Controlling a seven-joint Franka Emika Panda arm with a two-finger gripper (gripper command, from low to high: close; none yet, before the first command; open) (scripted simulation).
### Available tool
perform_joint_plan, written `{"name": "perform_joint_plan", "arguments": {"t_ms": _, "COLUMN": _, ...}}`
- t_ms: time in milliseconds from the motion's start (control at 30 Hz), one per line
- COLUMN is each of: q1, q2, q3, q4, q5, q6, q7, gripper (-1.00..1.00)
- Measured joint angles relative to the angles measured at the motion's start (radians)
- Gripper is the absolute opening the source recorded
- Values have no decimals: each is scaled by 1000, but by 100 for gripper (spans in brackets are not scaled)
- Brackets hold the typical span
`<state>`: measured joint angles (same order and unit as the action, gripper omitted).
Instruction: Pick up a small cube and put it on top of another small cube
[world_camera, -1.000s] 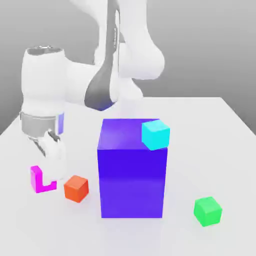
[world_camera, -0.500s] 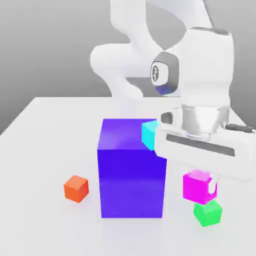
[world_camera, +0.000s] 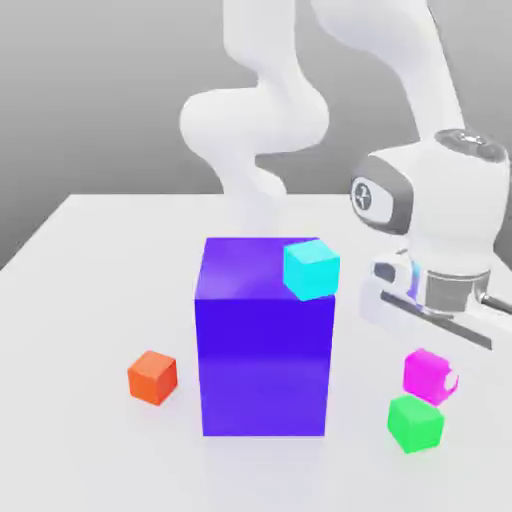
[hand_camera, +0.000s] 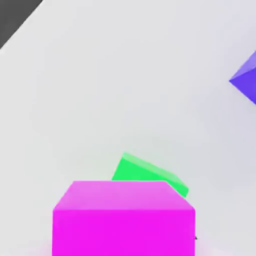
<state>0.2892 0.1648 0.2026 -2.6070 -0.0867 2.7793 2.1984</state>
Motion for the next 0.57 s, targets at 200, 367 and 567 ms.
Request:
{"name": "perform_joint_plan", "arguments": {"t_ms": 200, "q1": 17, "q2": 54, "q3": -22, "q4": -1, "q5": -37, "q6": 45, "q7": 26, "gripper": 100}}
{"name": "perform_joint_plan", "arguments": {"t_ms": 367, "q1": 13, "q2": 36, "q3": -16, "q4": 0, "q5": -23, "q6": 29, "q7": 17, "gripper": 100}}
{"name": "perform_joint_plan", "arguments": {"t_ms": 567, "q1": -10, "q2": -73, "q3": 18, "q4": -2, "q5": 43, "q6": -67, "q7": -31, "gripper": 100}}
